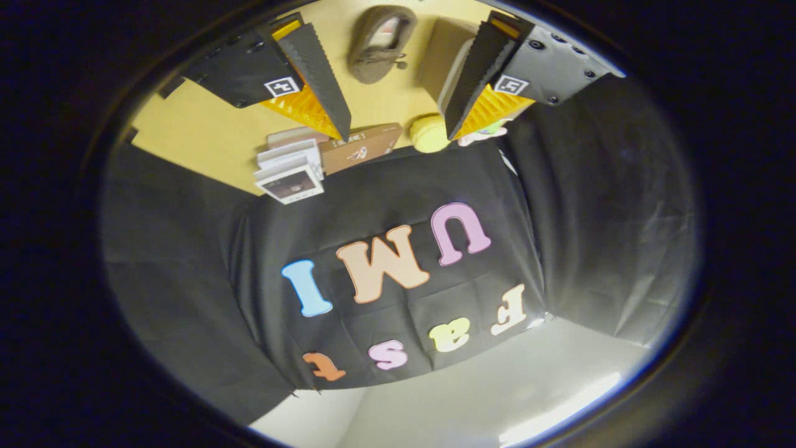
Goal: Open the storage box then place both shoes into the box .Put the left shoe in first, then the right shoe, with the right side of both shoes facing outward in a uniform manner.
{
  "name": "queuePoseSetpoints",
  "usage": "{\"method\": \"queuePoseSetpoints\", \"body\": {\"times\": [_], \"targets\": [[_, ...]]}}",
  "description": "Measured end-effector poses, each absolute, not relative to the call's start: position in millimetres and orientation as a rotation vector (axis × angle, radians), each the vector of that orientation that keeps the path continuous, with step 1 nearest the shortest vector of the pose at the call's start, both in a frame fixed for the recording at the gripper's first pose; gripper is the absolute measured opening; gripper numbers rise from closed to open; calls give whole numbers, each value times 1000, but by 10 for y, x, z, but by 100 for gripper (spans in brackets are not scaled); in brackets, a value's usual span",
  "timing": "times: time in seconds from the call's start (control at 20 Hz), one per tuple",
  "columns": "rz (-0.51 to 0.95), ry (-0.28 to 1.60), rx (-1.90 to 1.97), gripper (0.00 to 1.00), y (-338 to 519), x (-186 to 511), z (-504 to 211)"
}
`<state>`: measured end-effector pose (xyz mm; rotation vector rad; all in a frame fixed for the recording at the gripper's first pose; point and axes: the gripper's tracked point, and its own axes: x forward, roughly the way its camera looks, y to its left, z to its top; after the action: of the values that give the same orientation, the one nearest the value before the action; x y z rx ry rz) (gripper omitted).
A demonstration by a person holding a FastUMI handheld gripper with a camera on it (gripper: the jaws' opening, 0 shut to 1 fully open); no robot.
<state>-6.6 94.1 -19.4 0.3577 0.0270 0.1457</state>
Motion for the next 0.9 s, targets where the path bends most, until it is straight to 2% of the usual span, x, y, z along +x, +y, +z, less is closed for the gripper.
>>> {"method": "queuePoseSetpoints", "body": {"times": [0.3,0.5,0.75,0.9], "targets": [[280,25,766,98,1498,-260,-332],[314,97,914,99,1793,-373,-603],[315,165,1128,99,2045,-385,-941],[256,185,1241,98,2070,-307,-1203]]}}
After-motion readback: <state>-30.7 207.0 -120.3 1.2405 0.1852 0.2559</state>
